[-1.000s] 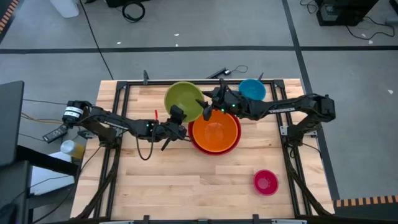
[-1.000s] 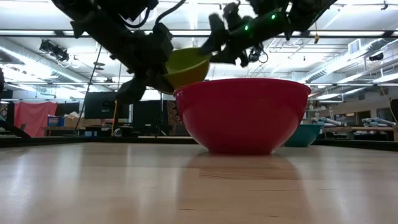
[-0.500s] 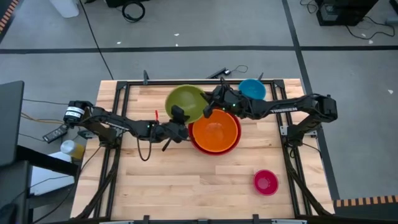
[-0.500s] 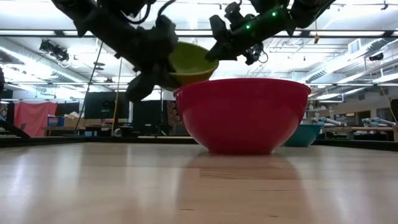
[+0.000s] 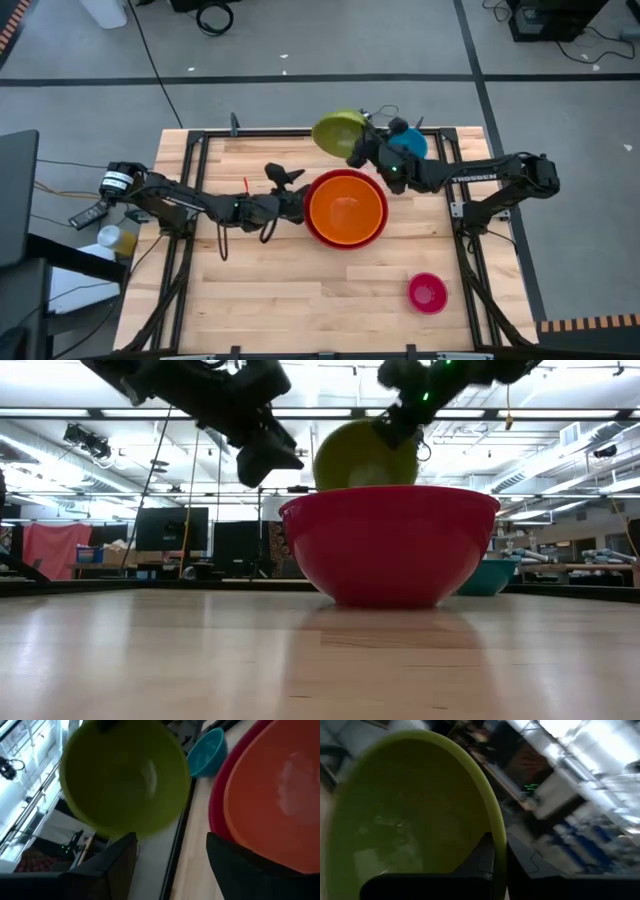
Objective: Nest bowls inside each other
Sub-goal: Stack the green bowl on the orange bowl
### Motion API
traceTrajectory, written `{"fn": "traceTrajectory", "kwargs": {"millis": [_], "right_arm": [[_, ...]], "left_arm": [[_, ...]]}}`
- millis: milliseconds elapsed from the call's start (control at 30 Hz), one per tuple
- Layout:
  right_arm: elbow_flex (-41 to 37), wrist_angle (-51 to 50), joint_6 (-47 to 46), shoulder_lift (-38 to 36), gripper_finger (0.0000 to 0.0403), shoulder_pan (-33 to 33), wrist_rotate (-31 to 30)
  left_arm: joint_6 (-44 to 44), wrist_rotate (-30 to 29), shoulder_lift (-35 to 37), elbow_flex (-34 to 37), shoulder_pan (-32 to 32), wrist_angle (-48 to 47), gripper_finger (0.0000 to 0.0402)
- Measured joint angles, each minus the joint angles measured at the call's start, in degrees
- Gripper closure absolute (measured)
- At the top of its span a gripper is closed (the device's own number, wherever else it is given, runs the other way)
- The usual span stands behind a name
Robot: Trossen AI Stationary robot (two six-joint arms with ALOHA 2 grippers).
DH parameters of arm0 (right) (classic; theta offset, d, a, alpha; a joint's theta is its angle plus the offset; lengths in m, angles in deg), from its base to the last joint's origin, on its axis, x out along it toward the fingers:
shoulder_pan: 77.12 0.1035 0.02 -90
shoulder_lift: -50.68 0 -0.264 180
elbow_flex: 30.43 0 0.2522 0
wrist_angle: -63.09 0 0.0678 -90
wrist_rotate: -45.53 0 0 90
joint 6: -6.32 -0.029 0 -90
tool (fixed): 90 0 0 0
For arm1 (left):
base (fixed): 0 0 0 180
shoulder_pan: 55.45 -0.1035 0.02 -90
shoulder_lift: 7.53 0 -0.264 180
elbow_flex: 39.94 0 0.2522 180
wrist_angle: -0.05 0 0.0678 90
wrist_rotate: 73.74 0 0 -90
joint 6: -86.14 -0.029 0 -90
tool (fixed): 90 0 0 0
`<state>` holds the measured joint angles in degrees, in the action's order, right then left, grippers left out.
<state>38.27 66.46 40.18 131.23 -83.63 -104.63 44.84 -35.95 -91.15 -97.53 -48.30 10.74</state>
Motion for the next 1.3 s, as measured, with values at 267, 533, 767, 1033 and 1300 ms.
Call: {"fn": "traceTrajectory", "kwargs": {"millis": [267, 533, 767, 1033, 1300], "right_arm": [[0.2, 0.6, 10.3, -2.8, 0.0379, 4.8, -5.7], [0.3, -1.3, 10.4, -6.9, 0.0379, 12.7, 2.3], [0.3, -1.1, 10.5, -7.7, 0.0379, 18.4, 5.6], [0.2, 3.3, 14.5, -7.6, 0.0379, 23.4, 5.6], [0.2, 6.2, 8.1, -7.2, 0.0375, 23.8, 3.5]], "left_arm": [[1.4, -4.6, 0.0, 0.2, 0.1, 5.0, 0.0154], [9.2, -5.3, 4.7, -0.2, 1.3, 5.0, 0.0154], [21.0, 14.4, 12.7, -0.4, 5.1, 0.1, 0.0154], [31.3, 20.6, 15.6, -0.2, 5.2, -3.2, 0.0163], [30.7, 15.1, 14.7, -0.4, 3.6, -2.6, 0.0264]]}}
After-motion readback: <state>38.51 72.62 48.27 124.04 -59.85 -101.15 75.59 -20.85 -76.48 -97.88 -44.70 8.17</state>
